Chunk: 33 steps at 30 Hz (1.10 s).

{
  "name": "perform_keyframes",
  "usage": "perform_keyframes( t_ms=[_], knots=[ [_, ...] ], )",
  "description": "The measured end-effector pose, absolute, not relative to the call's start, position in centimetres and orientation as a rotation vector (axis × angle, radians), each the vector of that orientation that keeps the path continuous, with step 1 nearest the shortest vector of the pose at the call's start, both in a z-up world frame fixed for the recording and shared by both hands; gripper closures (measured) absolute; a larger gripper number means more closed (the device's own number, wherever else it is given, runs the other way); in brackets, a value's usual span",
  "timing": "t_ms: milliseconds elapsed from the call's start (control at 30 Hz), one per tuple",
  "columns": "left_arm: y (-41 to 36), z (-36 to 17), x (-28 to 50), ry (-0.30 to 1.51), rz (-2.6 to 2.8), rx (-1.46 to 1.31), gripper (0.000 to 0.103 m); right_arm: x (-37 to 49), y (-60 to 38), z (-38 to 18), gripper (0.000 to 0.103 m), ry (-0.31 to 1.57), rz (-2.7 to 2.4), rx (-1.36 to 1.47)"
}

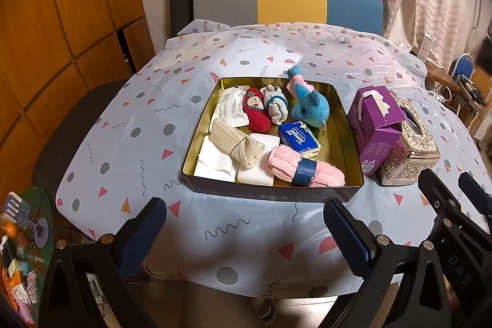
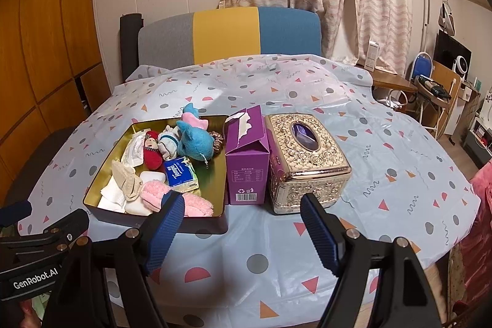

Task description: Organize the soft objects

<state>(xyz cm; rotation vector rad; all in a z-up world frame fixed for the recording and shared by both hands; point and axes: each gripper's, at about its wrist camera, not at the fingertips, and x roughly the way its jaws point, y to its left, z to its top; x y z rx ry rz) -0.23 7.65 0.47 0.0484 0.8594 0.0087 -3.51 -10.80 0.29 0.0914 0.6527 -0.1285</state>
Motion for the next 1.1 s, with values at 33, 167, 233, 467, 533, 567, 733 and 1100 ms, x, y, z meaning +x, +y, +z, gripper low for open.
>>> perform_keyframes(
  t_ms=[33,167,233,467,533,567,733,1100],
  knots=[
    [7.67,0.44,-0.21,0.860,0.008,0.049,0.000,-3.49,-10.82,0.25,0.024,0.654,-0.130,0.091],
    [7.67,0.31,-0.10,0.863,0.011,0.047,0.000,-3.41,-10.81,0.18,0.024,0.656,-0.131,0.090],
    [7.67,0.25,-0.05,0.866,0.013,0.046,0.000,-3.40,-10.82,0.19,0.024,0.656,-0.131,0.091],
    [7.65,0.11,0.13,0.871,0.014,0.047,0.000,-3.25,-10.88,-0.02,0.024,0.660,-0.132,0.094],
    [7.65,0.07,0.17,0.873,0.011,0.046,0.000,-3.18,-10.93,-0.11,0.024,0.662,-0.130,0.096],
    [7.66,0.04,0.19,0.873,0.012,0.047,0.000,-3.15,-10.90,-0.16,0.024,0.664,-0.130,0.097],
    [7.55,-0.16,0.27,0.878,0.010,0.044,0.000,-3.00,-10.91,-0.30,0.024,0.669,-0.129,0.097],
    [7.53,-0.40,0.57,0.893,0.001,0.035,0.000,-2.76,-11.11,-0.48,0.024,0.670,-0.142,0.099]
  ],
)
